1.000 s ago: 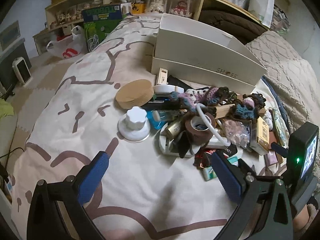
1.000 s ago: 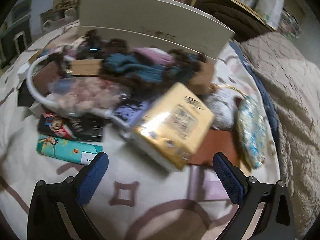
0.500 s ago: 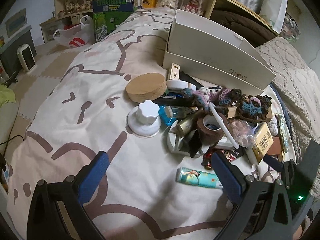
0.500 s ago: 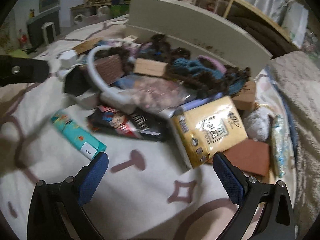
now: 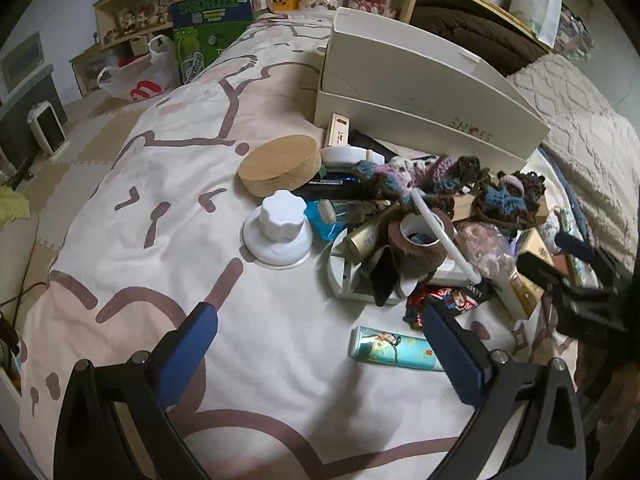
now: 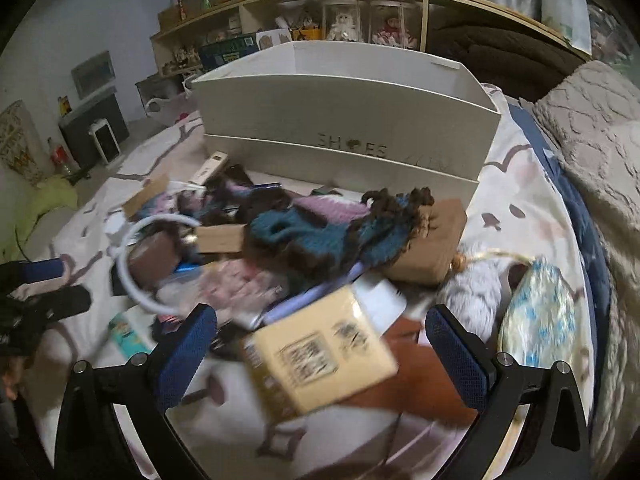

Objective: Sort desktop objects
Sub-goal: 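Move the left tool over the teal tube while the right tool moves over the tissue pack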

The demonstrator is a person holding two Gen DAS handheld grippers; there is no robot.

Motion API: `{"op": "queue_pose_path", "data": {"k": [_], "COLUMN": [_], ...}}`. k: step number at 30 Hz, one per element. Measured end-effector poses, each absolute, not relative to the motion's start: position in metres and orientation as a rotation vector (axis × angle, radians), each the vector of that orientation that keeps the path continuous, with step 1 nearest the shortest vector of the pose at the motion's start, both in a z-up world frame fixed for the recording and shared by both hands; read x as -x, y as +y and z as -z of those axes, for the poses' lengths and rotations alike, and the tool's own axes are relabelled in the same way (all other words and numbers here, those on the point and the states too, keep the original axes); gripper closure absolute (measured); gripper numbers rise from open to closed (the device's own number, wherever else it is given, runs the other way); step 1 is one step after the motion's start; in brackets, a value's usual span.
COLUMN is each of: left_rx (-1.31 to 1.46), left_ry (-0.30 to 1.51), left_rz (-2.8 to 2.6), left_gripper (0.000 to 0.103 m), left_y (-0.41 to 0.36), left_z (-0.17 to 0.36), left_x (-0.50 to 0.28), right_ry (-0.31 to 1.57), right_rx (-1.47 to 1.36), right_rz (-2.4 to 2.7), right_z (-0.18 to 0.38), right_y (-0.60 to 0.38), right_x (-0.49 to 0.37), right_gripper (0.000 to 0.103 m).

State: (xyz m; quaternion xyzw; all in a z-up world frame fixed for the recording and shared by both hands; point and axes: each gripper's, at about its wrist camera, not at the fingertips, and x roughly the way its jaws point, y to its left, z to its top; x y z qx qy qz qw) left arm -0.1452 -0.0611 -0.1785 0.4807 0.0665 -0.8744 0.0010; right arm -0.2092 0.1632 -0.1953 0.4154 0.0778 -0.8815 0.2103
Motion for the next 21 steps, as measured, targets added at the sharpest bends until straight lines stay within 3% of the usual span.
{"op": "queue_pose_path", "data": {"k": [10, 21], "left_rx": [-1.516, -1.509], "left_ry": [0.053, 0.164], "left_rz": [2.754, 2.727], "left_gripper": [0.0, 0.0], "left_y": [-0.047, -0.06], "left_z": [0.184, 0.18], "left_x": [0.149, 0.148], "right_ry": [0.116, 0.061], "right_rx": [-1.239, -1.317], "right_rz": [2.252, 2.056], "right_z": [0.209, 0.21], "right_y": [0.157, 0.151], "right_x": [0.192, 0.162], "right_gripper": [0.0, 0.0]}}
